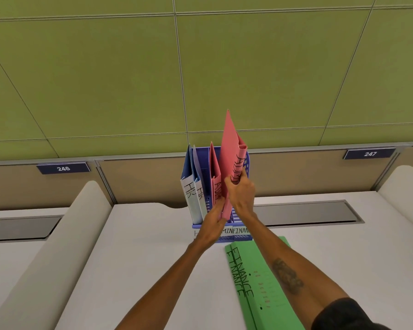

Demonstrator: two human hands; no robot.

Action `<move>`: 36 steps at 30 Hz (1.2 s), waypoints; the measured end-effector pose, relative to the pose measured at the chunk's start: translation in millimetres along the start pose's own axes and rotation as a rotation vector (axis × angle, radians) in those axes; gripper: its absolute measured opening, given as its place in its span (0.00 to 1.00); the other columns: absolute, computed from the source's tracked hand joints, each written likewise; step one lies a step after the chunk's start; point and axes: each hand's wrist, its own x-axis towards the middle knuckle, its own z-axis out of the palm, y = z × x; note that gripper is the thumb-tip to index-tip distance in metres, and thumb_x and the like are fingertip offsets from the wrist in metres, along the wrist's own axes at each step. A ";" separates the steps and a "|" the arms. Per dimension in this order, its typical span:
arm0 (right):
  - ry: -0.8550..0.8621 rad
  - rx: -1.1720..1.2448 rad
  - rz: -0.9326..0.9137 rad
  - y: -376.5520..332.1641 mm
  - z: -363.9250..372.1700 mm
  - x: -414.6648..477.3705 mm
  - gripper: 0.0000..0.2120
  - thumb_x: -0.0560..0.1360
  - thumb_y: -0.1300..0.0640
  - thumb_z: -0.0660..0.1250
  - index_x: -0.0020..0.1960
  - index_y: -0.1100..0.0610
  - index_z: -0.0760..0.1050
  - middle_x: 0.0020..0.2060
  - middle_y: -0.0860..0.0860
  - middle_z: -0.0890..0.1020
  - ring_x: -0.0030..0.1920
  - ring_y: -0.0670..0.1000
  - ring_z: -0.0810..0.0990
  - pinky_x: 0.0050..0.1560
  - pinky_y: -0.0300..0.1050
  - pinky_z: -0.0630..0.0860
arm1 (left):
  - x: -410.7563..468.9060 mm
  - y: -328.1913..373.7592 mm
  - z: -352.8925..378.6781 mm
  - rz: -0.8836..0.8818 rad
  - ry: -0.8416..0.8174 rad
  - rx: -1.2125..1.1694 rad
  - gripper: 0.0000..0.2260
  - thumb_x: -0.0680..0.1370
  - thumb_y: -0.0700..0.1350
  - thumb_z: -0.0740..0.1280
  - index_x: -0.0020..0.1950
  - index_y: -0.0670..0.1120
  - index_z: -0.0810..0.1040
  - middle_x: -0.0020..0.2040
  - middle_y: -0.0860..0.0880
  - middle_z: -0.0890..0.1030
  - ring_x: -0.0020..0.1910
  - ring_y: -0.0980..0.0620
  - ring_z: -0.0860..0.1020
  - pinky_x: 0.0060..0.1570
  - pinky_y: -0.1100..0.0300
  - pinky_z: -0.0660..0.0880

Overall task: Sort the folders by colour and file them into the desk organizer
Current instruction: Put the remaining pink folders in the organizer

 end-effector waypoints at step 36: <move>-0.225 -0.202 0.182 103.9 -53.2 -113.6 0.23 0.81 0.52 0.62 0.75 0.54 0.61 0.65 0.54 0.78 0.58 0.53 0.82 0.54 0.48 0.80 | -90.2 -45.9 70.3 -0.440 -0.109 -0.005 0.25 0.80 0.38 0.63 0.77 0.46 0.63 0.75 0.47 0.67 0.72 0.46 0.69 0.70 0.51 0.69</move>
